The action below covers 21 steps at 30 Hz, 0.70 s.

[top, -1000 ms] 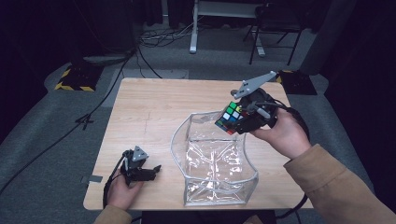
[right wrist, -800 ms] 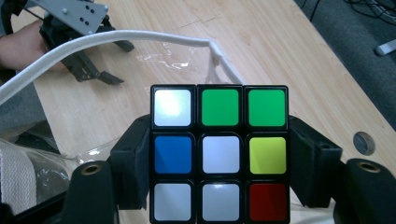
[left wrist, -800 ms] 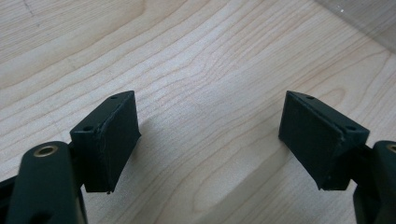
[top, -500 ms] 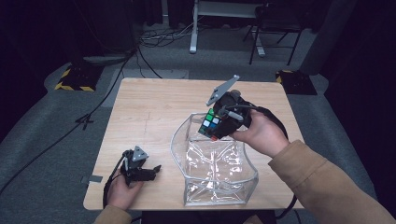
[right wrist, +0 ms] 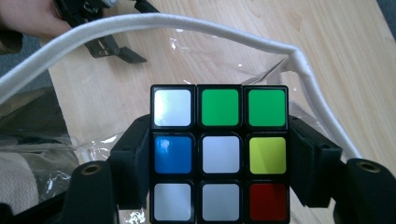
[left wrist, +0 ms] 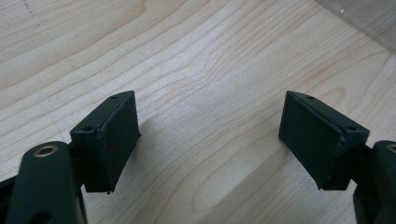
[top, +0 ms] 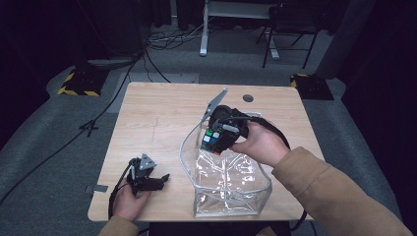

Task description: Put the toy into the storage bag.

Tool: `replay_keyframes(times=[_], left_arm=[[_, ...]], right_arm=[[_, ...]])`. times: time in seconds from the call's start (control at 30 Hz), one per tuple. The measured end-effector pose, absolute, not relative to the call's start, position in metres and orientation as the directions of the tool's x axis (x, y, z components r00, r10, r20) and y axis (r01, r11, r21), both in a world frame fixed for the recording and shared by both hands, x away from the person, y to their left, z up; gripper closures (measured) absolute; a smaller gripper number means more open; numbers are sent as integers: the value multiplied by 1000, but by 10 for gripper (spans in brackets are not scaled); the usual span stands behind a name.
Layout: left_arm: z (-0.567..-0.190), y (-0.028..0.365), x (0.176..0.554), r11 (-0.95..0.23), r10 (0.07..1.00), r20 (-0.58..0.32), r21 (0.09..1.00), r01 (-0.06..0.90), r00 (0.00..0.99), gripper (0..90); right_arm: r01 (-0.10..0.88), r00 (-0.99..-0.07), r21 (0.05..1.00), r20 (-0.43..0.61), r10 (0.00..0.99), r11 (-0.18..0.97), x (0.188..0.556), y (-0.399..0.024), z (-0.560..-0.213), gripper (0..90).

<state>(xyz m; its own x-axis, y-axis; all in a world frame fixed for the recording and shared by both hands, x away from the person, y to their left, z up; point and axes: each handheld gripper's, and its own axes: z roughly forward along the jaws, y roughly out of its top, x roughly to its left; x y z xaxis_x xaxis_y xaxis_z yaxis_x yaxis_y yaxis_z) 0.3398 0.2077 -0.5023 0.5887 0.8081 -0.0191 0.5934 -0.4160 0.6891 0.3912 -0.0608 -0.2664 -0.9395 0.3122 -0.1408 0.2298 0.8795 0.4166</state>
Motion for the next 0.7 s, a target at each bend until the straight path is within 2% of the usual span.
replay_keyframes(times=[0.7], left_arm=[[-502,208,340,-415,807,-23,689,595,590,204]], right_arm=[[256,-956,297,-61,286,920,403,-33,-317,340]])
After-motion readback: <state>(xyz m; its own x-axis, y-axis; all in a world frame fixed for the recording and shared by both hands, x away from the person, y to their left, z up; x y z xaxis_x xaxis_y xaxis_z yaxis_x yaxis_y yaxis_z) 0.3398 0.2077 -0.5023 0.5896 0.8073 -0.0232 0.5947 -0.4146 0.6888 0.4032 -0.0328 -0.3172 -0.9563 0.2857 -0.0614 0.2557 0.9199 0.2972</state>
